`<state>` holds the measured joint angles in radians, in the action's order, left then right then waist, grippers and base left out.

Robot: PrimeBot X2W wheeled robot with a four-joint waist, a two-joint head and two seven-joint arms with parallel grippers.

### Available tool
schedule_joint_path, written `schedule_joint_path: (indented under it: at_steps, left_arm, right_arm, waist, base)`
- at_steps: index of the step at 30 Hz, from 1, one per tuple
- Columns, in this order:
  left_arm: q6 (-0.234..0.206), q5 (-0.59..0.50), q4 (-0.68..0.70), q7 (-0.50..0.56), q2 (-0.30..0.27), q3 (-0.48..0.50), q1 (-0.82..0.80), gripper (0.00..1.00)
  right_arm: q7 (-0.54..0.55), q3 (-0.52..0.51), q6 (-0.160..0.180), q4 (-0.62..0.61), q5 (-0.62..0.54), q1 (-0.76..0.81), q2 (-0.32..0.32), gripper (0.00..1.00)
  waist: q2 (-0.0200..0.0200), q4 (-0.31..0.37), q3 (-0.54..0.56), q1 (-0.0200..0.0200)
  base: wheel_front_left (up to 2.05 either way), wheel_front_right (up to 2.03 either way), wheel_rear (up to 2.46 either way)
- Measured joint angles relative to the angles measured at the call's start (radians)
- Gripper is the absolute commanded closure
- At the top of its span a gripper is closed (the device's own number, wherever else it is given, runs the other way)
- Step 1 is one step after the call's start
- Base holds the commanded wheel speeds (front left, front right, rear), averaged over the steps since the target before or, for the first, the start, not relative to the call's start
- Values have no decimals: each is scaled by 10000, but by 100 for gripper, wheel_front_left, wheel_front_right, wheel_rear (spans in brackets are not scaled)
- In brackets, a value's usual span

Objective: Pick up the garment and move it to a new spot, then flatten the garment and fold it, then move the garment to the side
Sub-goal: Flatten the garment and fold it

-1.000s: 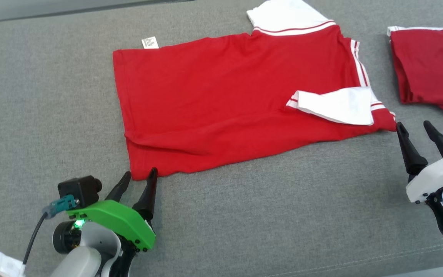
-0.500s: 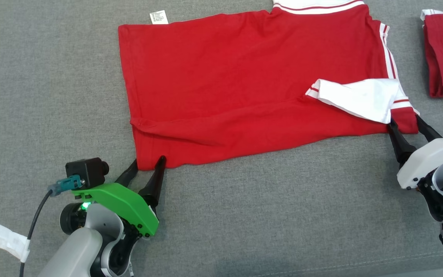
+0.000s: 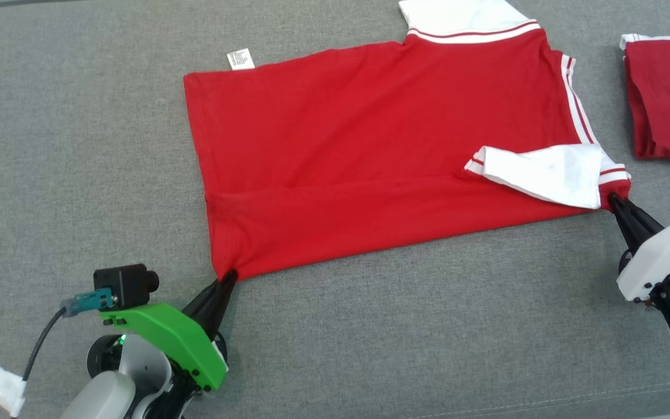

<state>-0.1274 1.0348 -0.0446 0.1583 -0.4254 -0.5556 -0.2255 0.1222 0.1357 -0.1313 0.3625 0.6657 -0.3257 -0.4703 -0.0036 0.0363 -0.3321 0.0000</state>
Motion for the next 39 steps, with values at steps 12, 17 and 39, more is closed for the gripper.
schedule_joint_path:
  at_steps: [12,17,39]
  left_arm:
    - [-401,842,2644,412,-1290,366,2433,100]
    - [-593,876,2562,217,-1193,203,3057,79]
    - [-1304,-976,2159,407,-1289,608,-890,0]
  right_arm:
    - [1733,-867,-6,-2587,993,2615,-802,100]
    - [2355,-1126,-4,-2861,637,3402,-491,88]
    - [3745,-2036,0,-4452,-832,-1482,-677,0]
  waist:
    - [0,104,654,0]
    - [0,92,525,0]
    - [-1,-551,-1210,0]
  base:
    - [0,0,0]
    - [0,0,0]
    - [0,0,0]
